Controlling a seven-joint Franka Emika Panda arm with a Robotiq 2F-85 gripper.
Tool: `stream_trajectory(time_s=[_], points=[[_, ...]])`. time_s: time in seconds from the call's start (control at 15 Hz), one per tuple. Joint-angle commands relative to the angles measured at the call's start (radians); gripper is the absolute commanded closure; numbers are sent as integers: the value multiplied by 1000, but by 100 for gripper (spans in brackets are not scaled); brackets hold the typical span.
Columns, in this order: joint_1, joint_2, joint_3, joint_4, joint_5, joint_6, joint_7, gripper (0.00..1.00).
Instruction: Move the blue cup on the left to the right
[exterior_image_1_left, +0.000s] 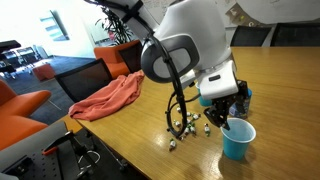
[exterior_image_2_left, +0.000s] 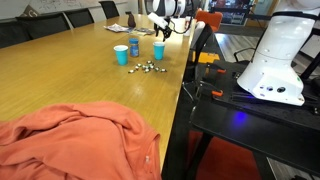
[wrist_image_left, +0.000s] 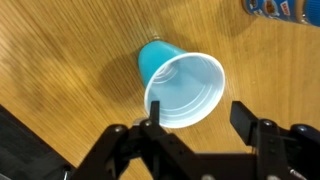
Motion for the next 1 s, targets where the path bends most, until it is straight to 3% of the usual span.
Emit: stream_trajectory(time_s=[0.0, 0.13, 0.33, 0.6, 0.73, 0.8, 0.93], points=[[63, -228, -43, -182, -26, -50, -39, 0], [126, -323, -100, -248, -78, -102, -26, 0], [278, -454, -256, -329, -260, -208, 69, 0], [391, -587, -356, -371, -520, -303, 213, 0], [409, -642, -360, -380, -620, -347, 277, 0], [290, -670, -237, -382, -675, -366, 309, 0], [218, -711, -144, -394, -712, -403, 331, 0]])
